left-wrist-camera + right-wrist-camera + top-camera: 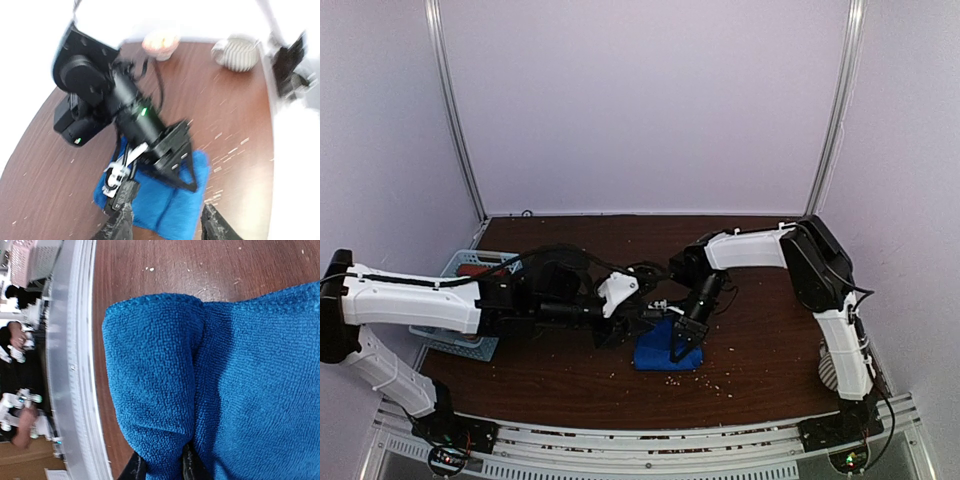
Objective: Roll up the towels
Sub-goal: Roll the towel at the center of the board.
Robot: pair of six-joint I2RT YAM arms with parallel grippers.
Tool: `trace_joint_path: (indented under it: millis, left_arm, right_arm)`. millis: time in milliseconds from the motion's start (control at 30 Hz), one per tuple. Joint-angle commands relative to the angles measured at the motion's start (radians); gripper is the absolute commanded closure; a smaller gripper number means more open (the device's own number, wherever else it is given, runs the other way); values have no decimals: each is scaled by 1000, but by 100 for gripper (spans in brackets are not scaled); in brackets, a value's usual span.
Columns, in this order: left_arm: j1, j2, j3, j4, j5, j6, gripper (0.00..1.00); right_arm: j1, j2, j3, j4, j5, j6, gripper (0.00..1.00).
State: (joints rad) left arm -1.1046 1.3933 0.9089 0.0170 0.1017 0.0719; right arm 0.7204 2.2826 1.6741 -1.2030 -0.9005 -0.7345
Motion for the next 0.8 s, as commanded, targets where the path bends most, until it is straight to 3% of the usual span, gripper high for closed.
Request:
trace_joint_path:
  millis: [0,433,767]
  left_arm:
    - [-80,156,45,-14,-215,150,53]
    - [-112,453,181,-28,-137,199,54]
    - [-112,505,221,-90,-63,227,56]
  right_arm:
    - [7,146,17,-94,65,26,82]
    - [5,127,-5,-76,67,12,81]
    - [-7,108,-3,-81,71,-9,81]
